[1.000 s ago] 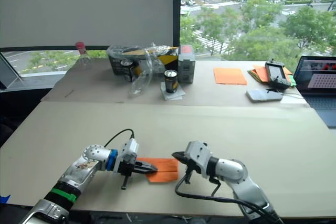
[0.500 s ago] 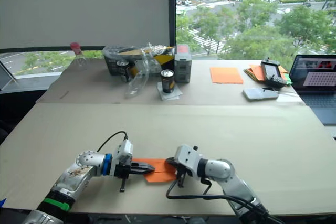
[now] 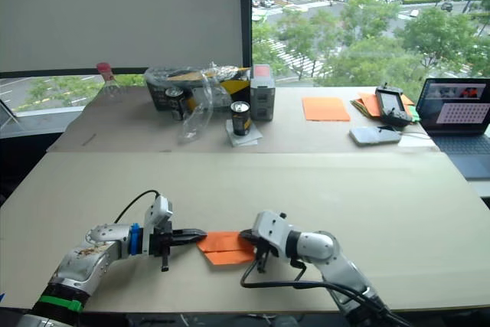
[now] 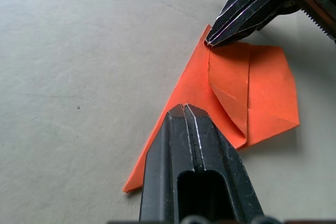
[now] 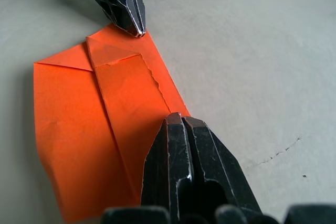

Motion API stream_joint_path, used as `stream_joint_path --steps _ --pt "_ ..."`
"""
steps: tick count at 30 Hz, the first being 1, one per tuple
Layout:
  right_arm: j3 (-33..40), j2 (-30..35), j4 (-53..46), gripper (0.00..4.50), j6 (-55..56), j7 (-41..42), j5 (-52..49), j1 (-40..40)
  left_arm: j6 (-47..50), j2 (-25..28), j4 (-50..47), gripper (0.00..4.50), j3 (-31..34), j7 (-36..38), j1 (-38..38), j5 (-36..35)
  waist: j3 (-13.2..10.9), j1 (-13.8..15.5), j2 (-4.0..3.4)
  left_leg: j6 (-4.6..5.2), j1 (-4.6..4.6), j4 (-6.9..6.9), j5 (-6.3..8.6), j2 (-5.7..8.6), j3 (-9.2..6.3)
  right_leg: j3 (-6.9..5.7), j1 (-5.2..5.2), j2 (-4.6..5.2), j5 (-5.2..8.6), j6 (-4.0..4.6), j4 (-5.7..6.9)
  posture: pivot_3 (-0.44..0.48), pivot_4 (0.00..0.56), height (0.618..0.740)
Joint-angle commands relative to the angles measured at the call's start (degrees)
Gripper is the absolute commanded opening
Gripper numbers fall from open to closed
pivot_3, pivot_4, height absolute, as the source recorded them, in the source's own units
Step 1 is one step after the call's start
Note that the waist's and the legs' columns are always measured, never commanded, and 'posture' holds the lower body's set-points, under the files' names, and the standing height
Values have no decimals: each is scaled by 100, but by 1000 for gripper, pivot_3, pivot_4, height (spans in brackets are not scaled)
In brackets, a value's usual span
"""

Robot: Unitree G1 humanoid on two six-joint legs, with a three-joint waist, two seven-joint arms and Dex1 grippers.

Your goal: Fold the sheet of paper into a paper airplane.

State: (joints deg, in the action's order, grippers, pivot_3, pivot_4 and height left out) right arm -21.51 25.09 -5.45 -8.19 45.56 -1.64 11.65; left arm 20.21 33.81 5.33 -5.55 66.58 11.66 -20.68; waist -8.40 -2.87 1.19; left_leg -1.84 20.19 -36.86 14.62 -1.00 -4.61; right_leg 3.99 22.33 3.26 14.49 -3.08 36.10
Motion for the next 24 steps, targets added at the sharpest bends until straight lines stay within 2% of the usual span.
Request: stream_joint_path --steps 1,5,8,11,17,24 --pt "67 7 21 42 -306 49 -72 5 7 -23 23 0 -31 -41 -101 35 -2 5 0 0 1 0 0 0 0 0 1 0 0 0 0 0 150 730" --pt "43 35 -23 42 -437 87 -72 6 -17 -159 -257 0 127 -17 30 -245 -20 33 5 0 5 0 0 3 0 0 3 3 0 1 -1 0 150 730" --pt "-8 24 -20 42 -484 87 -42 -53 -324 -125 -422 0 52 102 63 -152 -44 37 24 0 13 0 0 3 0 -1 11 4 -1 1 -1 0 150 730" --pt "-19 16 -15 42 -509 72 -33 -85 -186 -202 -747 0 121 128 52 -418 -59 29 25 -1 17 0 0 4 1 1 13 5 -1 2 -2 0 150 730" --pt "-34 11 6 42 -528 57 -14 -103 -597 4 -1022 0 -330 319 -187 42 -75 25 27 -1 15 0 0 3 3 2 13 6 -2 3 -3 0 150 730" --pt "-32 16 -13 42 -563 45 -5 -113 -837 -15 -344 0 -531 76 -207 522 -80 31 27 -1 14 0 0 3 1 0 12 5 -2 3 -2 0 150 730"
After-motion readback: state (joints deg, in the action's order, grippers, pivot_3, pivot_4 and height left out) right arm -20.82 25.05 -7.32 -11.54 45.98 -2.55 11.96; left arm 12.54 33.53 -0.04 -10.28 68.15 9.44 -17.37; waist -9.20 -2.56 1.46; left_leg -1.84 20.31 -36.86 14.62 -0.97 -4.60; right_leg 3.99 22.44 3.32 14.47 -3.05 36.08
